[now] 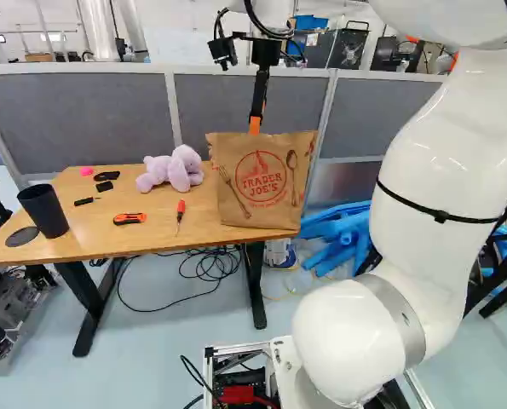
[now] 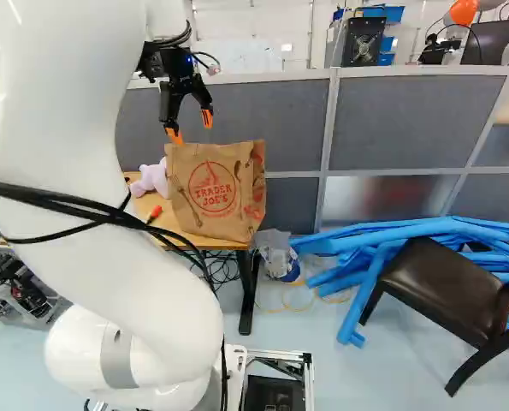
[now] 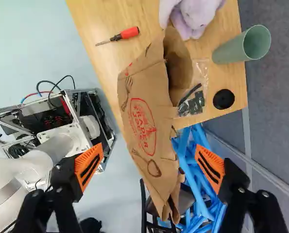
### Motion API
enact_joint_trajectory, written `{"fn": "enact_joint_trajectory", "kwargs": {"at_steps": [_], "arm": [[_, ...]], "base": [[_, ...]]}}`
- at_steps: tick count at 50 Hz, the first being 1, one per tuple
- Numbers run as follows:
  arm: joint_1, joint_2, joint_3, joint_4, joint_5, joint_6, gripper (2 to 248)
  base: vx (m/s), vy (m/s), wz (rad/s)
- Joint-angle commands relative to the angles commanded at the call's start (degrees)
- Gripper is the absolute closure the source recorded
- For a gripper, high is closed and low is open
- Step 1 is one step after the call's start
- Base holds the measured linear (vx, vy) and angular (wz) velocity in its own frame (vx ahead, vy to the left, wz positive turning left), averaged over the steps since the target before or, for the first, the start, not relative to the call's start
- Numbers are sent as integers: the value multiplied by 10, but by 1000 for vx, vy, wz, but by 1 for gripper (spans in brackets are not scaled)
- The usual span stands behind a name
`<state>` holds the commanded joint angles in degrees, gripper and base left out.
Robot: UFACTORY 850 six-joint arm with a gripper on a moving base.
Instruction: Pick up the bag on the ground and place it on the table
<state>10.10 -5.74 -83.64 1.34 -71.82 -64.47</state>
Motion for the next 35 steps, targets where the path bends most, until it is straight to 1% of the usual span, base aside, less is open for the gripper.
{"fn": "enact_joint_trajectory", "kwargs": {"at_steps": [14,35], "arm": [[0,0,0,0,0,0,3],[0,0,0,0,0,0,3]], "base": [[-107,-4,1],[-137,-4,3]]}}
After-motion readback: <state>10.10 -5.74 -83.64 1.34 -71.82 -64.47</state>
